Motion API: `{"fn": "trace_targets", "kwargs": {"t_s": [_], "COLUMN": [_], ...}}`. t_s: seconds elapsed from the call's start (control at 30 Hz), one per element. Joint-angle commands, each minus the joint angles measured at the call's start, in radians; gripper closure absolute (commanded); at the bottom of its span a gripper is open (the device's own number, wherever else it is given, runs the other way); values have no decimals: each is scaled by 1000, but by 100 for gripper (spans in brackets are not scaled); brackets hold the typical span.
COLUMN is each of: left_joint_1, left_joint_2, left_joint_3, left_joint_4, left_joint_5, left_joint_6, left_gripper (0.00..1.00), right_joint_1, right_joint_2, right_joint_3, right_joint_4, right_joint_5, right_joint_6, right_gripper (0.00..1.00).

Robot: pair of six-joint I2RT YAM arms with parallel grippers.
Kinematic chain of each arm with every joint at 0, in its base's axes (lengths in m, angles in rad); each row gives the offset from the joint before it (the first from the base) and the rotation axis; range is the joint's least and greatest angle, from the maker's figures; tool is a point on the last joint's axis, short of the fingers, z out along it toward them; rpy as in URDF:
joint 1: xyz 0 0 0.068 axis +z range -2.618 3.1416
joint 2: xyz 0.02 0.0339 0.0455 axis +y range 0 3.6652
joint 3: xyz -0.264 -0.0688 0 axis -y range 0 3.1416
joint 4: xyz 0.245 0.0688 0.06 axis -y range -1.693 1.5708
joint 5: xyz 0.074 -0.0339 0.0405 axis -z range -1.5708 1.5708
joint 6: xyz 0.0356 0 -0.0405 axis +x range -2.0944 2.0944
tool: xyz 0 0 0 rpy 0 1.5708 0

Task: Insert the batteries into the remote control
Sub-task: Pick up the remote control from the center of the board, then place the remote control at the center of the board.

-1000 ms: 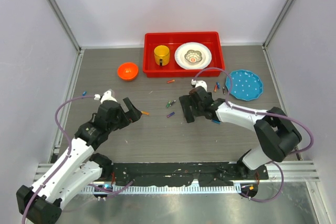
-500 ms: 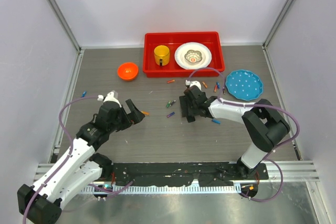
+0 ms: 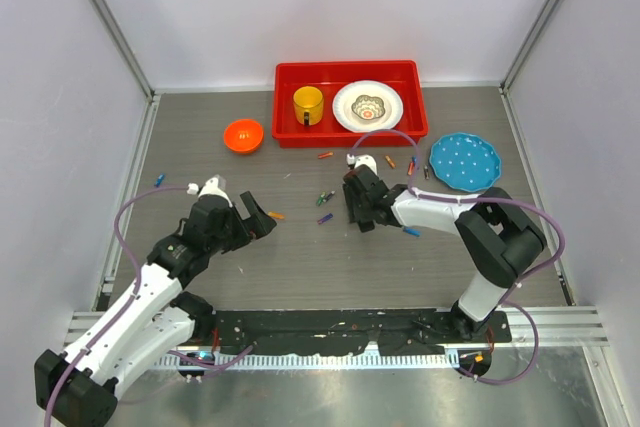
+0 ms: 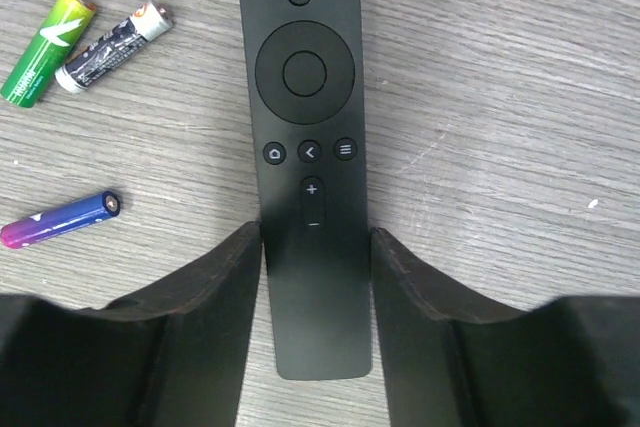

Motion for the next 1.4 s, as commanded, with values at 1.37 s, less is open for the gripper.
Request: {"fn": "trace_targets", "kwargs": {"t_s": [1.37], "left_joint_1": [-2], "left_joint_2": [18], "left_joint_3": [56], "left_joint_4": [-9], "left_joint_5": [-223], "left_joint_6": [-76], "left_gripper": [20], "right_joint_1": [414], "right_joint_2": [20], "right_joint_3": [90], "right_joint_4": [-380], "right_joint_5": [363], "right_joint_6": [967], "right_gripper": [99]}}
